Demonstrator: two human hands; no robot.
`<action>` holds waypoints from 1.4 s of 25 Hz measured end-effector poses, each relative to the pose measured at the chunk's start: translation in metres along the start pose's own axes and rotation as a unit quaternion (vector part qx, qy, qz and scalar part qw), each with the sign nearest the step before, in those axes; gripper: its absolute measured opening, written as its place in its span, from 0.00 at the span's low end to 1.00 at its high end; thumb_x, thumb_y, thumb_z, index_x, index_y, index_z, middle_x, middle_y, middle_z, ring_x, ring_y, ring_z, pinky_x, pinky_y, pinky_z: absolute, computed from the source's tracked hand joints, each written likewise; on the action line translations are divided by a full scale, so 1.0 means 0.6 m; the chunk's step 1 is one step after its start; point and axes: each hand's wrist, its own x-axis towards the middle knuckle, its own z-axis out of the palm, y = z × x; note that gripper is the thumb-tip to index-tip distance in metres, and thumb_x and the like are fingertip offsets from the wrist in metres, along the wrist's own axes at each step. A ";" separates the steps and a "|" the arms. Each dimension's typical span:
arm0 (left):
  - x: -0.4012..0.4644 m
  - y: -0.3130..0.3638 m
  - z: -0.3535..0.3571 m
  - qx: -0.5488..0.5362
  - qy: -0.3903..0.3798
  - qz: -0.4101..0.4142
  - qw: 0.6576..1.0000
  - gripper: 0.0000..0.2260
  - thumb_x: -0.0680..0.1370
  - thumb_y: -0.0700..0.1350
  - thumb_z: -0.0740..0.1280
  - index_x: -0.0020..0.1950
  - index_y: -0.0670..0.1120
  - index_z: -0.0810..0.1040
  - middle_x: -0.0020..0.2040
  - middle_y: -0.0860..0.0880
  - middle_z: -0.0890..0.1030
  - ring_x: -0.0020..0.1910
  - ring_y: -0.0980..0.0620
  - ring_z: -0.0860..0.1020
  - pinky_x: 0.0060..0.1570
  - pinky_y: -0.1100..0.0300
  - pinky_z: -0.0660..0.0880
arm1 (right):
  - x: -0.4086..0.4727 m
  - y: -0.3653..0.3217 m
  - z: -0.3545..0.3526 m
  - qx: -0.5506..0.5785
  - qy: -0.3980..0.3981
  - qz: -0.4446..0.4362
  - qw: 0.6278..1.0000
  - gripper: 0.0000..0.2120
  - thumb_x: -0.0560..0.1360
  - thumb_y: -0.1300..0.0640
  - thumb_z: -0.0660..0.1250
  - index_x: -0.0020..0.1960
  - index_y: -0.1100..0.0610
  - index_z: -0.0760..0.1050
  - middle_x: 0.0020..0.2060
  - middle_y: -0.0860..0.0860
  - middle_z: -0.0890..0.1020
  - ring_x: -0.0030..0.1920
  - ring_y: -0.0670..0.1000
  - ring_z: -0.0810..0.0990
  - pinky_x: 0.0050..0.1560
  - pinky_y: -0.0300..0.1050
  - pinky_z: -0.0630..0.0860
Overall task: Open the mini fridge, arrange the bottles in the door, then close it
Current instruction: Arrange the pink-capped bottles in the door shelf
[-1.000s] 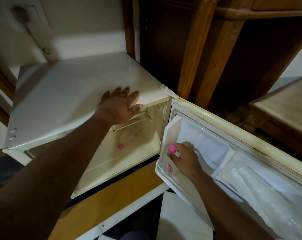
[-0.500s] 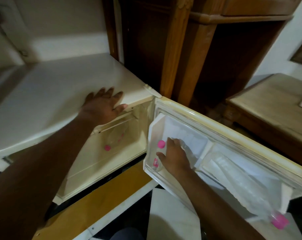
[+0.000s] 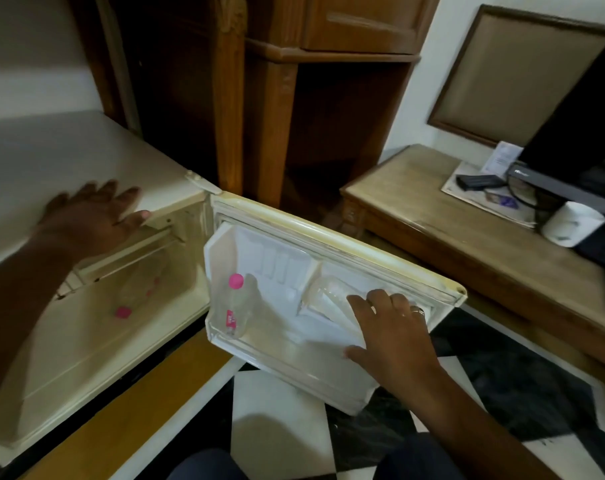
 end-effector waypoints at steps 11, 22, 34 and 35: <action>0.068 -0.057 0.064 -0.033 -0.002 -0.018 0.999 0.36 0.72 0.76 0.46 0.78 0.66 0.50 0.80 0.45 0.60 0.76 0.38 0.58 0.71 0.35 0.53 | -0.020 0.038 0.006 -0.025 -0.024 -0.016 0.999 0.43 0.70 0.54 0.75 0.76 0.53 0.52 0.66 0.57 0.72 0.61 0.58 0.74 0.58 0.52 0.75; 0.005 0.000 0.000 0.000 0.019 0.005 1.000 0.41 0.70 0.76 0.37 0.79 0.60 0.53 0.81 0.48 0.57 0.78 0.43 0.56 0.72 0.39 0.54 | 0.079 0.019 -0.079 0.380 0.233 0.102 0.889 0.13 0.66 0.47 0.78 0.44 0.53 0.80 0.41 0.50 0.78 0.40 0.47 0.74 0.37 0.37 0.70; -0.022 0.025 -0.028 0.023 0.003 -0.008 1.000 0.34 0.76 0.70 0.42 0.80 0.59 0.51 0.81 0.48 0.54 0.79 0.45 0.52 0.74 0.42 0.50 | 0.162 -0.119 -0.205 0.358 0.229 -0.095 0.900 0.18 0.71 0.46 0.74 0.56 0.55 0.78 0.45 0.48 0.77 0.41 0.46 0.75 0.40 0.36 0.70; -0.023 0.028 -0.029 0.022 0.004 -0.008 1.000 0.34 0.76 0.70 0.42 0.80 0.59 0.51 0.81 0.48 0.54 0.80 0.45 0.52 0.74 0.42 0.50 | 0.170 -0.137 -0.185 0.336 0.196 -0.098 0.916 0.18 0.72 0.46 0.73 0.56 0.55 0.78 0.46 0.49 0.77 0.43 0.47 0.75 0.41 0.38 0.71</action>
